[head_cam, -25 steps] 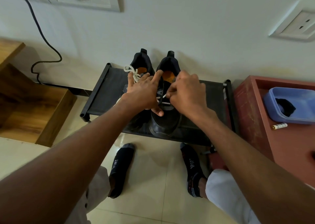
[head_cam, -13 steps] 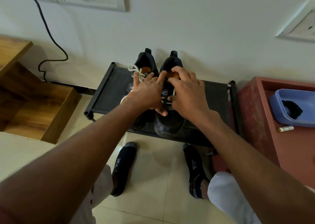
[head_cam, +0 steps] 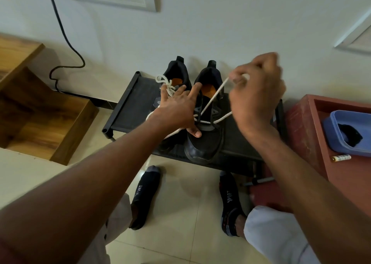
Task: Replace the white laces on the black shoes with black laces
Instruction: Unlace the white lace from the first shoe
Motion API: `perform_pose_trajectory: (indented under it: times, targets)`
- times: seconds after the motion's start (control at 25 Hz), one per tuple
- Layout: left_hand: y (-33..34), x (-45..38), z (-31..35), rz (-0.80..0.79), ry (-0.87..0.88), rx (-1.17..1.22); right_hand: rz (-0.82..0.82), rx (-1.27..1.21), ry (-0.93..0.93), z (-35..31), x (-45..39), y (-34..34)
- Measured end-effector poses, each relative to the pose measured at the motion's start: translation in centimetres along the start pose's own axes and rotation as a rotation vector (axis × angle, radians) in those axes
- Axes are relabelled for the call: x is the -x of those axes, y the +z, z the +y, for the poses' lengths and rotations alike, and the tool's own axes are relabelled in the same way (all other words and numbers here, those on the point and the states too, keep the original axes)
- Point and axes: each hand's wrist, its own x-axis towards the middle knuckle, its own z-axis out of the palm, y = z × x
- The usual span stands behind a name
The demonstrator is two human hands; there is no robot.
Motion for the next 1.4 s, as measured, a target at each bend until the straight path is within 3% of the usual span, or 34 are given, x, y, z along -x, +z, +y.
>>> perform_pose_trajectory:
  times: [0.08,0.28,0.36,0.52,0.72,0.76,0.8,0.96,1.08,1.4]
  targets:
    - [-0.2,0.1,0.0,-0.005,0.008,0.001,0.019,-0.006,-0.009,0.6,-0.5,-0.4]
    - [-0.1,0.0,0.3,-0.005,0.008,-0.031,-0.626,0.274,-0.257,0.3,1.8,1.6]
    - [0.0,-0.1,0.2,0.004,0.006,-0.023,-0.754,0.266,-0.247,0.1,3.2,2.7]
    - [0.1,0.0,0.2,0.005,0.004,-0.024,-0.557,0.146,-0.118,0.6,3.5,3.1]
    - [0.1,0.0,0.2,-0.004,-0.005,-0.01,0.095,-0.26,0.127,0.3,-0.4,0.3]
    - [0.1,0.0,0.1,-0.008,-0.006,-0.017,0.124,-0.297,0.129,0.4,-0.7,-0.1]
    - [0.1,-0.1,0.2,-0.015,-0.006,-0.022,0.072,-0.237,0.109,0.5,-0.7,-0.3]
    - [0.2,-0.3,0.5,-0.025,-0.011,-0.043,-0.457,0.225,-0.149,0.3,1.2,1.3]
    - [0.3,-0.4,0.2,-0.007,0.013,-0.027,-0.672,0.23,-0.224,0.4,3.1,2.9]
    - [-1.1,-0.1,-0.5,0.006,0.113,-0.017,-0.526,-0.089,0.021,1.2,4.5,5.0]
